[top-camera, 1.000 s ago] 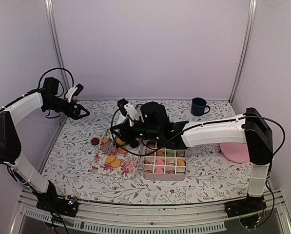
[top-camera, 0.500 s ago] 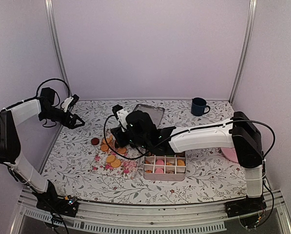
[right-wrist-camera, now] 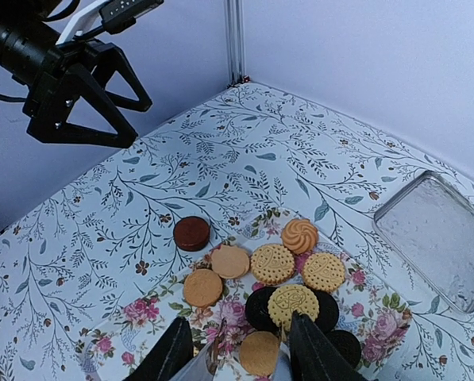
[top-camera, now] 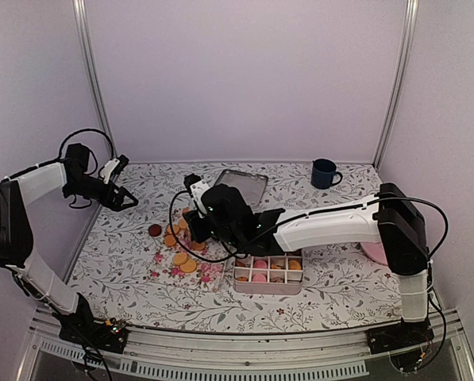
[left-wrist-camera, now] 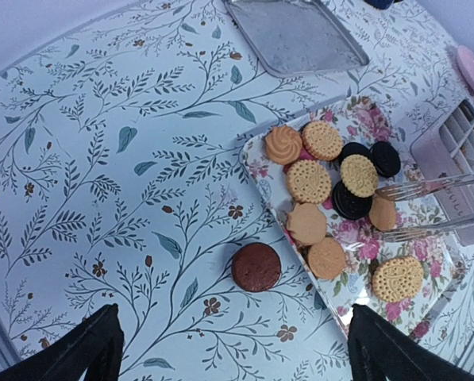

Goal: Pack the cookies
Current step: Pick up the fake cookies from the plate, then place the fake cookies in the empty pocket of the box.

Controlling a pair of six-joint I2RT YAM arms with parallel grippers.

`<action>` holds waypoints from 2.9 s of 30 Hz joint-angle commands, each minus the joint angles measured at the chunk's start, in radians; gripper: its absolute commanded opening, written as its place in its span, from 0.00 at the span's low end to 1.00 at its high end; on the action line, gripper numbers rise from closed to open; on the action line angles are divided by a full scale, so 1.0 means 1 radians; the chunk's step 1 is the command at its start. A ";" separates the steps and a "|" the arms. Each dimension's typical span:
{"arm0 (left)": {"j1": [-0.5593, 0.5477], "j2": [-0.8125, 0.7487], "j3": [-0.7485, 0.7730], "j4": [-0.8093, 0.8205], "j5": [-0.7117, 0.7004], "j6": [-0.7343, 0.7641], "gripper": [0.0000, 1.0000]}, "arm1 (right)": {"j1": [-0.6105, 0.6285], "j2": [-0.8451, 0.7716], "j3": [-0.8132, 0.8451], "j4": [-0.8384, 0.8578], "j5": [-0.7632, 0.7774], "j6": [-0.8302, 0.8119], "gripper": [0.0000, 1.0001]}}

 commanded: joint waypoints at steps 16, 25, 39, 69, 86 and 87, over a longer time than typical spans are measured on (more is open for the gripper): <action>0.008 0.003 -0.004 0.012 0.024 0.005 0.99 | 0.013 0.066 0.053 0.008 0.033 -0.026 0.43; 0.008 0.003 0.000 0.013 0.022 0.001 0.99 | 0.011 0.044 0.042 0.012 0.062 -0.047 0.34; 0.010 0.011 0.005 0.014 0.006 -0.009 0.99 | 0.011 -0.283 -0.170 0.014 -0.005 -0.027 0.28; 0.007 0.040 0.027 0.014 0.046 -0.044 0.99 | 0.011 -0.979 -0.607 -0.592 0.089 0.298 0.29; 0.007 0.045 0.037 0.009 0.057 -0.043 0.99 | 0.012 -0.967 -0.640 -0.580 0.101 0.303 0.42; 0.007 0.046 0.037 0.009 0.056 -0.044 0.99 | 0.011 -0.969 -0.641 -0.580 0.100 0.306 0.42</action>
